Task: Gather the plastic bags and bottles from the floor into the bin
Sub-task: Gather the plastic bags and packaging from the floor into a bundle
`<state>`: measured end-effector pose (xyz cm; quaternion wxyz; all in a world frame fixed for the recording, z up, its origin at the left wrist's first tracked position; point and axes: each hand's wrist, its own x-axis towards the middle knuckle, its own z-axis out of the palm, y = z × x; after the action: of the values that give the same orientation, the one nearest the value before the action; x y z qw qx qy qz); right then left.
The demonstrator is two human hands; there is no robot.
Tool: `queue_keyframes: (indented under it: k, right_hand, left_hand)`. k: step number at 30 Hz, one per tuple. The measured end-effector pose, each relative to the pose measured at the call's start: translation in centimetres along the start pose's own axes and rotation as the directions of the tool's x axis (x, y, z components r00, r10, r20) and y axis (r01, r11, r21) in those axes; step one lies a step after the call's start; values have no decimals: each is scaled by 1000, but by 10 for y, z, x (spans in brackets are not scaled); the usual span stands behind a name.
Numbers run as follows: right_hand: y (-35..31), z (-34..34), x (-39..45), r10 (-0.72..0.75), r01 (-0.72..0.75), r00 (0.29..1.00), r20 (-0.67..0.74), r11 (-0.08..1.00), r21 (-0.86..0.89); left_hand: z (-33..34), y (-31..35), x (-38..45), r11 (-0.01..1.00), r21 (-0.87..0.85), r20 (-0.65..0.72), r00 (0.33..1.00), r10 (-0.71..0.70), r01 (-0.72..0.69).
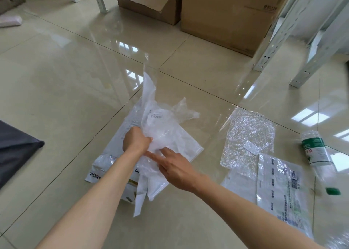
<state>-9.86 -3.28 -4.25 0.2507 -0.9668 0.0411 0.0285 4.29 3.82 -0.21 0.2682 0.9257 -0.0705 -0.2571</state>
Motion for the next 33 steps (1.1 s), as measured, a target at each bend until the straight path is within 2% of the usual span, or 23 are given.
queue_keyframes:
  k: [2, 4, 6, 8, 10, 11, 13, 16, 20, 23, 25, 28, 30, 33]
  right_hand:
    - [14, -2, -10, 99, -98, 995, 10, 995, -34]
    - [37, -8, -28, 326, -330, 943, -74, 943, -47]
    - [70, -16, -47, 556, -577, 809, -193, 813, -80]
    - [98, -25, -63, 765, -779, 627, -146, 617, -111]
    - [119, -31, -73, 872, -871, 487, -50, 481, -98]
    - [127, -30, -76, 894, -892, 448, -25, 445, -76]
    - [136, -24, -77, 907, -906, 420, -28, 417, -69]
    - [139, -18, -73, 889, -903, 429, -159, 420, -85]
    - [140, -22, -72, 863, -885, 466, -192, 457, -92]
    - [129, -28, -69, 818, -827, 508, -271, 551, 113]
    - [107, -32, -58, 762, -721, 541, -355, 638, 269]
    - [58, -36, -39, 617, -464, 672, -410, 782, 415]
    - [27, -32, -29, 485, -327, 775, -405, 857, 399]
    - [0, -18, -18, 401, -304, 889, -221, 877, 371]
  left_hand:
    - [4, 0, -2, 999, 46, -26, 999, 21, -20]
    - [7, 1, -4, 997, 67, -47, 998, 43, -39]
    - [9, 3, -5, 995, 83, -70, 995, 65, -59]
    - [10, 5, -7, 992, 95, -83, 993, 87, -79]
    - [12, 7, -8, 989, 105, -86, 990, 115, -106]
    - [13, 8, -9, 987, 108, -86, 988, 126, -116]
    - [15, 8, -9, 986, 108, -85, 987, 139, -130]
    - [17, 7, -10, 987, 94, -81, 987, 139, -131]
    - [19, 7, -13, 990, 61, -75, 988, 134, -130]
    - [21, 9, -16, 993, 44, -68, 991, 113, -110]
    - [22, 10, -17, 995, 32, -66, 993, 101, -99]
    - [23, 12, -20, 997, 8, -53, 995, 82, -82]
    - [24, 14, -21, 997, -11, -42, 997, 70, -70]
    - [23, 16, -20, 997, -71, -14, 1000, 25, -26]
